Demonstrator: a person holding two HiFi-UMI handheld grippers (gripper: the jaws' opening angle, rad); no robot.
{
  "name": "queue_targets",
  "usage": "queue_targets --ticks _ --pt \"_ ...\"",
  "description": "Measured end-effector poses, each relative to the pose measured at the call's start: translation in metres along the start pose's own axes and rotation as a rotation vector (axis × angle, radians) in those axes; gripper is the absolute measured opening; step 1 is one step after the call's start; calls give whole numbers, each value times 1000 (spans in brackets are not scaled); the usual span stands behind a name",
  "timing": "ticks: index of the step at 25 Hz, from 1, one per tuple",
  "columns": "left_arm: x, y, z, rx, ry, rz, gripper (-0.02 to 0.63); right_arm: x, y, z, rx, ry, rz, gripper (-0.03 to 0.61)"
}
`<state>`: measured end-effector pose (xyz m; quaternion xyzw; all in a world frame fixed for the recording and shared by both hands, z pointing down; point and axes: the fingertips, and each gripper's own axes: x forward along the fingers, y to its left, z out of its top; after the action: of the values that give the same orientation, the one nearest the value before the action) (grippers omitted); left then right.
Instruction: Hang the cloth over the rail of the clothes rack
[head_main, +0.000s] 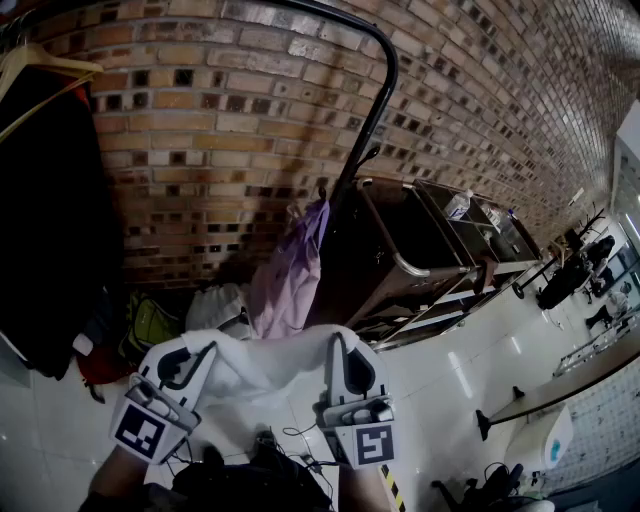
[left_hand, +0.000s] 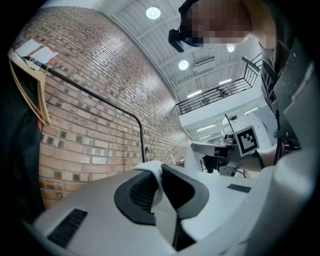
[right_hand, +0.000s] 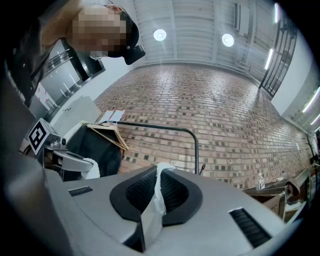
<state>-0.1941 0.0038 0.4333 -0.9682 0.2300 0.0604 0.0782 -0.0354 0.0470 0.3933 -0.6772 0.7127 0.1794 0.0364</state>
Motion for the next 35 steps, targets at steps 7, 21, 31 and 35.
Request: queue_targets --ticks 7,21,31,35 --pt "39 -20 4 4 5 41 34 1 -46 2 -16 -54 40 41" --pt "213 -79 6 -47 -1 102 34 31 -198 -12 4 -129 178 41" --pt "321 -95 9 -1 16 130 34 73 -283 -27 5 -108 234 41" --pt "348 -93 3 -30 37 124 34 84 -294 -37 20 -84 246 40"
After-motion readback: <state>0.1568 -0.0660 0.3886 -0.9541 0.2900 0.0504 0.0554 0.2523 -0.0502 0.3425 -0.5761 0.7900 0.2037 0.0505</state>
